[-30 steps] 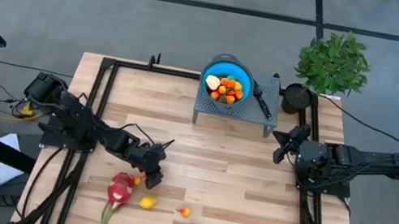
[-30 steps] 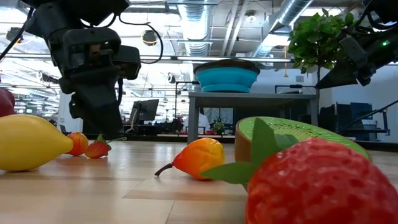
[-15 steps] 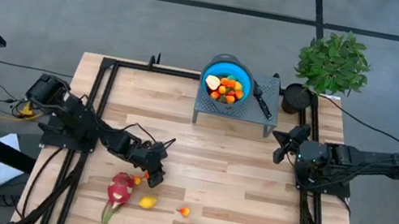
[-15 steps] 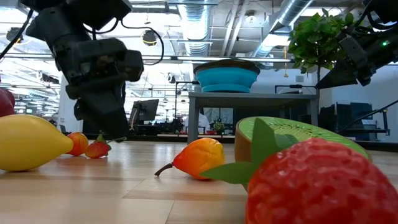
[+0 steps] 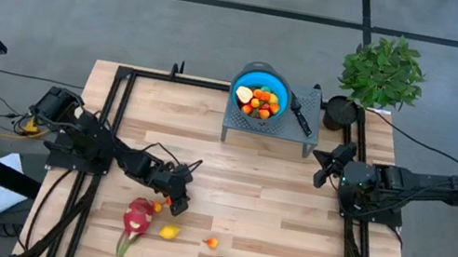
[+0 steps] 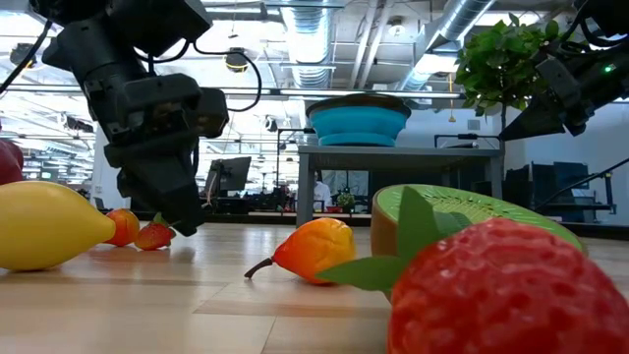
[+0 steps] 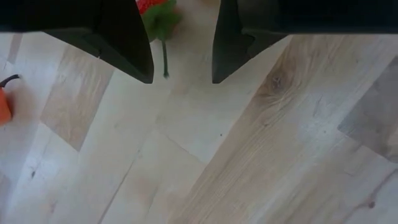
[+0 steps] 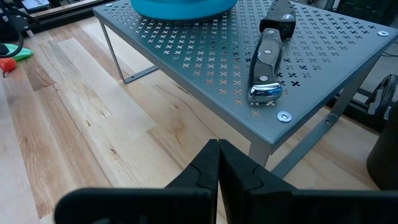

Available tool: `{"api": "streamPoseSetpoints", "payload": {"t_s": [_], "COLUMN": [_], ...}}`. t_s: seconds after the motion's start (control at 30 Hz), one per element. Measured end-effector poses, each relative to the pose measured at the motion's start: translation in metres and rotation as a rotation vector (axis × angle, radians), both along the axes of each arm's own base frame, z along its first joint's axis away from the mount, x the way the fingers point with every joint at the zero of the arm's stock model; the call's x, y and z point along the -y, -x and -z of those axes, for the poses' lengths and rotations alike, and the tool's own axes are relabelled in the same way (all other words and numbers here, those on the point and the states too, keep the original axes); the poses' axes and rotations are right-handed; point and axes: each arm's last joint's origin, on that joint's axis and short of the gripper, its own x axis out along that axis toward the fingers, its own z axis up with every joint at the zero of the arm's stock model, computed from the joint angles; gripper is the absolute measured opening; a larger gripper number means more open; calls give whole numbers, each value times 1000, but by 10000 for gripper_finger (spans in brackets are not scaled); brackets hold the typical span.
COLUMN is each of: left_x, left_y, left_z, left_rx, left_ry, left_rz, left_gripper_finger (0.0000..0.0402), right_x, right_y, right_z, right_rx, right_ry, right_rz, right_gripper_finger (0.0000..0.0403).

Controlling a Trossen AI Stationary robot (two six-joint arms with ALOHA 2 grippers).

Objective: Pick & Place Fruit
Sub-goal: Put the top strawberry into the strainer bowl

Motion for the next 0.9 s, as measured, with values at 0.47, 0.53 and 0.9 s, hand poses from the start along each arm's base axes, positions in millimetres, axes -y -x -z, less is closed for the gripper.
{"api": "streamPoseSetpoints", "payload": {"t_s": [0.47,0.53,0.9], "left_x": [1,2,-6], "left_y": [0,0,-2], "left_z": [0,0,0], "left_rx": [-6,-13,-6], "left_ry": [29,47,15], "left_rz": [19,32,-15], "left_gripper_finger": [156,156,156], "right_x": [0,0,0], "right_y": [0,0,0], "right_z": [0,0,0], "right_rx": [1,1,1], "right_ry": [0,-1,0], "right_rz": [0,0,1], "right_gripper_finger": [0,0,0]}}
